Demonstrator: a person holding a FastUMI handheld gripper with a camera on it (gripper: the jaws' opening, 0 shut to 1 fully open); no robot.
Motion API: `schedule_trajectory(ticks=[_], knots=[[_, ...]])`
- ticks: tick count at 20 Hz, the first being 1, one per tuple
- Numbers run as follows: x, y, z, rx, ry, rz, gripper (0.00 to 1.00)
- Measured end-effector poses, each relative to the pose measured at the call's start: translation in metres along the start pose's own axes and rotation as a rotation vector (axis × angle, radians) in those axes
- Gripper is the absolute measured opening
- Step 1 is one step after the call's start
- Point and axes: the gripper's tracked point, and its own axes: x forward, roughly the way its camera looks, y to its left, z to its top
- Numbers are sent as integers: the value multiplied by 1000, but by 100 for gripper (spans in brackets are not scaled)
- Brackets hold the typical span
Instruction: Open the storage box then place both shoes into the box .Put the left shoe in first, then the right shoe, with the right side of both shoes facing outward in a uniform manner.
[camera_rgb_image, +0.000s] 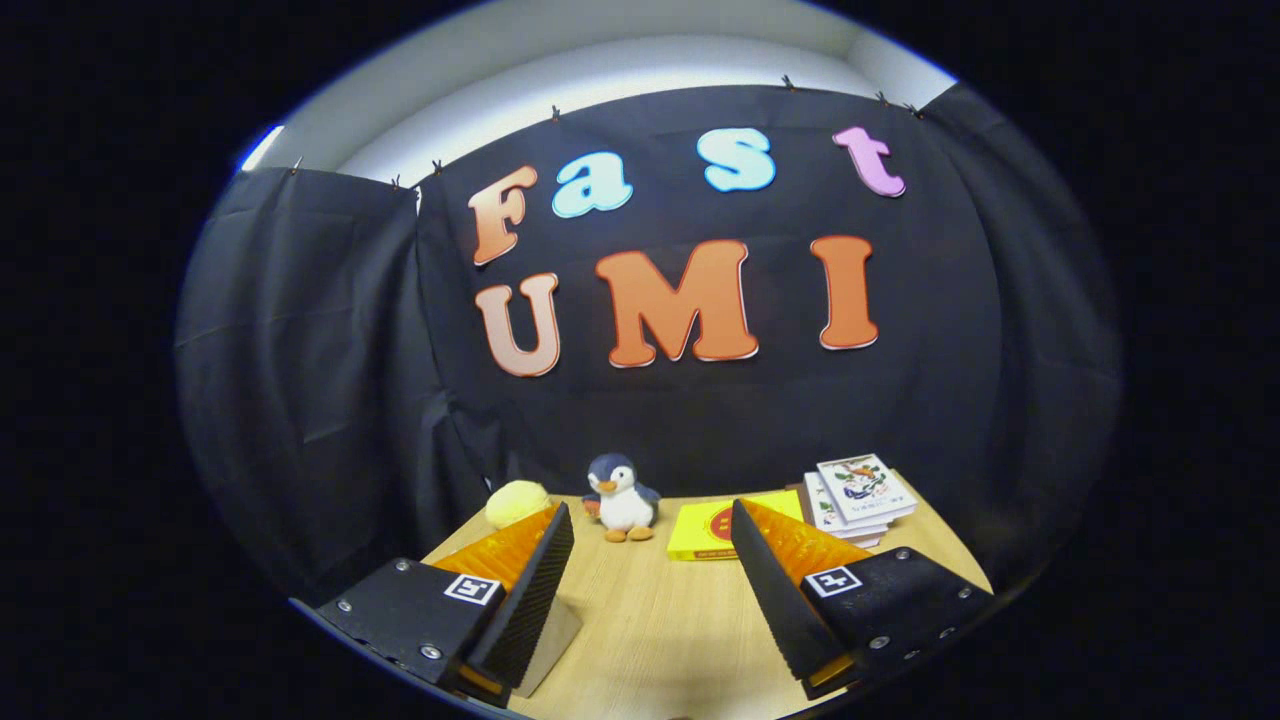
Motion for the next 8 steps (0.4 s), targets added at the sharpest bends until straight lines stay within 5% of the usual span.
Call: schedule_trajectory(ticks=[8], knots=[[-21,-27,37,-110,-165,-52,97]])
